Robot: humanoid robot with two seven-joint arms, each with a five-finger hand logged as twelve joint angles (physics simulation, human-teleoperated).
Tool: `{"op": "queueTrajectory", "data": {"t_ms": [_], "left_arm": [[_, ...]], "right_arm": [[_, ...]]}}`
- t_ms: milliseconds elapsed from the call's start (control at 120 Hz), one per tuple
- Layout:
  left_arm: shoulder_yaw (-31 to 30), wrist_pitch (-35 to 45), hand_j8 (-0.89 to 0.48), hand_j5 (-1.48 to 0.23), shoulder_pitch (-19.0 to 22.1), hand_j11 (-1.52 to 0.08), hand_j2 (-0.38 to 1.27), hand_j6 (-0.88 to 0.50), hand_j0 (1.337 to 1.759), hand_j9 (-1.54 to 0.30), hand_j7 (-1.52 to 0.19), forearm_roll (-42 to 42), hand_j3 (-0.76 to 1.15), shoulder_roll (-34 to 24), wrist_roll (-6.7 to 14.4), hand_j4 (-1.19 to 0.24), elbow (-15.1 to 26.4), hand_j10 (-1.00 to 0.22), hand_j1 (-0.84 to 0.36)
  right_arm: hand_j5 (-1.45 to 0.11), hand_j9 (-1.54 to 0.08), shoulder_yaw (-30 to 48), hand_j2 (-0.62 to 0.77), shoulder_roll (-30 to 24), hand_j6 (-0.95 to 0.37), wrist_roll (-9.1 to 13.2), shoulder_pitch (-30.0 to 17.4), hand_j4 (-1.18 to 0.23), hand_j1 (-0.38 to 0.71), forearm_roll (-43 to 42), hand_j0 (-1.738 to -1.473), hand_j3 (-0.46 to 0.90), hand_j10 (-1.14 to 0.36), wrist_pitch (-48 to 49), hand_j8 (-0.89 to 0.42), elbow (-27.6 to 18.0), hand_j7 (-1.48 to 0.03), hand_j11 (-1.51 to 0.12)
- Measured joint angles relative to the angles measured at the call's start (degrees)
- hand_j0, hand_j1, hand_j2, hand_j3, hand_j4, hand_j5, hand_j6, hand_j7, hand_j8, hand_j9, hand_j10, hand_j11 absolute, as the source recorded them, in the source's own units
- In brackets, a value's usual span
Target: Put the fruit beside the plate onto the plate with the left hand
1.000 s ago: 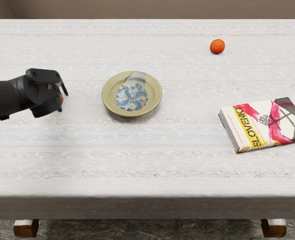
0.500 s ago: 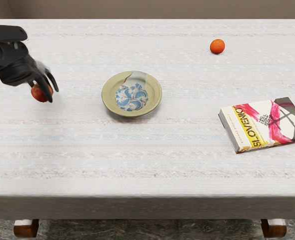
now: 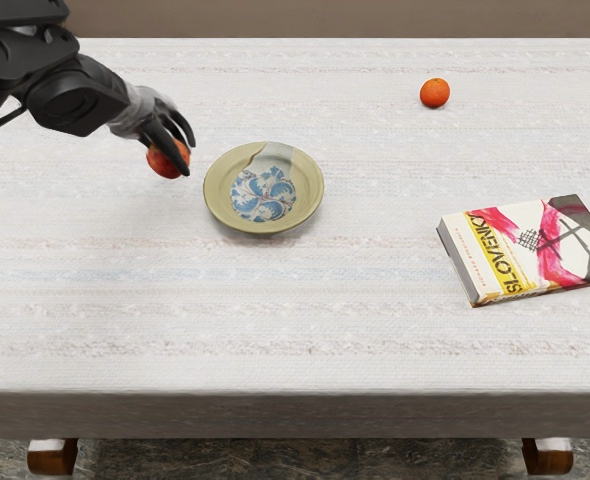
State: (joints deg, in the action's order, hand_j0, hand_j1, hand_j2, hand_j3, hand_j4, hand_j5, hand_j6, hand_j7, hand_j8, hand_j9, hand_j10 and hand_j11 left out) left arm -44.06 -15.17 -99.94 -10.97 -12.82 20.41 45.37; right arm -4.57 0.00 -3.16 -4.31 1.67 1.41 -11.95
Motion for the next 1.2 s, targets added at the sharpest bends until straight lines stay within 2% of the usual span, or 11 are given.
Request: {"op": "queueTrajectory", "data": {"t_ms": [208,308,400,558,567,608,742,850,958,1058,1200], "left_arm": [[7.83,0.35,-0.12,-1.40,0.49,-1.19,0.30,-0.26,1.640,-1.26,-1.28,1.47,0.00,1.76,-0.25,-0.75,-0.06,-0.35,-0.46],[9.95,0.77,-0.14,-1.40,0.95,-1.19,0.25,-0.28,1.640,-1.25,-1.27,2.29,0.00,2.81,-0.33,-0.75,-0.23,-0.35,-0.43],[11.05,1.81,-0.14,-1.39,1.15,-1.19,0.33,-0.28,1.641,-1.24,-1.29,3.53,0.00,3.46,-0.33,-0.76,-0.35,-0.35,-0.45],[12.04,2.69,-0.17,-1.34,2.97,-1.19,0.33,-0.31,1.640,-1.20,-1.27,4.70,0.00,5.02,-0.40,-0.78,-0.46,-0.36,-0.44],[12.16,2.72,-0.17,-1.34,3.14,-1.19,0.32,-0.31,1.639,-1.19,-1.27,4.82,0.00,5.13,-0.41,-0.78,-0.45,-0.39,-0.44],[12.64,2.72,-0.17,-1.35,3.46,-1.19,0.30,-0.33,1.639,-1.20,-1.28,5.24,0.00,5.28,-0.41,-0.77,-0.53,-0.36,-0.42],[13.42,2.78,-0.19,-1.35,3.61,-1.19,0.25,-0.34,1.639,-1.21,-1.30,6.09,0.00,5.60,-0.37,-0.77,-0.93,-0.38,-0.39],[14.49,3.13,-0.32,-1.14,4.29,-1.02,0.18,-0.45,1.644,-1.03,-1.10,6.42,0.00,6.00,-0.48,-0.68,-1.13,-0.41,-0.34],[14.81,3.33,-0.39,-0.94,4.80,-0.87,0.16,-0.47,1.650,-0.88,-0.92,6.45,0.00,6.14,-0.52,-0.61,-1.20,-0.43,-0.29],[14.90,3.42,-0.39,-0.77,4.67,-0.73,0.13,-0.43,1.653,-0.73,-0.76,6.46,0.00,6.14,-0.54,-0.52,-1.23,-0.41,-0.22],[14.86,3.46,-0.31,-0.53,4.58,-0.51,0.09,-0.33,1.655,-0.51,-0.53,6.33,0.00,6.14,-0.49,-0.37,-1.24,-0.32,-0.07]], "right_arm": [[-0.03,-0.03,0.00,0.00,0.00,-0.02,0.00,0.00,-0.02,-0.32,0.00,-1.658,0.00,-0.02,0.00,-0.02,0.00,-0.03,-0.03],[-0.03,-0.03,0.00,0.00,0.00,-0.02,0.00,0.00,-0.02,-0.32,0.00,-1.658,0.00,-0.02,0.00,-0.02,0.00,-0.03,-0.03],[-0.03,-0.03,0.00,0.00,0.00,-0.02,0.00,0.00,-0.02,-0.32,0.00,-1.658,0.00,-0.02,0.00,-0.02,0.00,-0.03,-0.03],[-0.03,-0.03,0.00,0.00,0.00,-0.02,0.00,0.00,-0.02,-0.32,0.00,-1.658,0.00,-0.02,0.01,-0.02,0.00,-0.03,-0.03],[-0.03,-0.03,0.00,0.00,0.00,-0.02,0.00,0.00,-0.02,-0.32,0.00,-1.658,0.00,-0.02,0.01,-0.02,0.00,-0.03,-0.03],[-0.03,-0.03,0.00,0.00,0.00,-0.02,0.00,0.00,-0.02,-0.32,0.00,-1.658,0.00,-0.02,0.01,-0.02,0.00,-0.03,-0.03],[-0.03,-0.03,0.00,0.00,0.00,-0.02,0.00,0.00,-0.02,-0.32,0.00,-1.658,0.00,-0.02,0.01,-0.02,0.00,-0.03,-0.03],[-0.03,-0.03,0.00,0.00,0.00,-0.02,0.00,0.00,-0.02,-0.32,0.00,-1.658,0.00,-0.02,0.00,-0.02,0.00,-0.03,-0.03],[-0.03,-0.03,0.00,0.00,0.00,-0.02,0.00,0.00,-0.02,-0.32,0.00,-1.658,0.00,-0.02,0.00,-0.02,0.00,-0.03,-0.03],[-0.03,-0.03,0.00,0.00,0.00,-0.02,0.00,0.00,-0.02,-0.32,0.00,-1.658,0.00,-0.02,0.01,-0.02,0.00,-0.03,-0.03],[-0.03,-0.03,0.00,0.00,0.00,-0.02,0.00,0.00,-0.02,-0.32,0.00,-1.658,0.00,-0.02,0.00,-0.02,0.00,-0.03,-0.03]]}}
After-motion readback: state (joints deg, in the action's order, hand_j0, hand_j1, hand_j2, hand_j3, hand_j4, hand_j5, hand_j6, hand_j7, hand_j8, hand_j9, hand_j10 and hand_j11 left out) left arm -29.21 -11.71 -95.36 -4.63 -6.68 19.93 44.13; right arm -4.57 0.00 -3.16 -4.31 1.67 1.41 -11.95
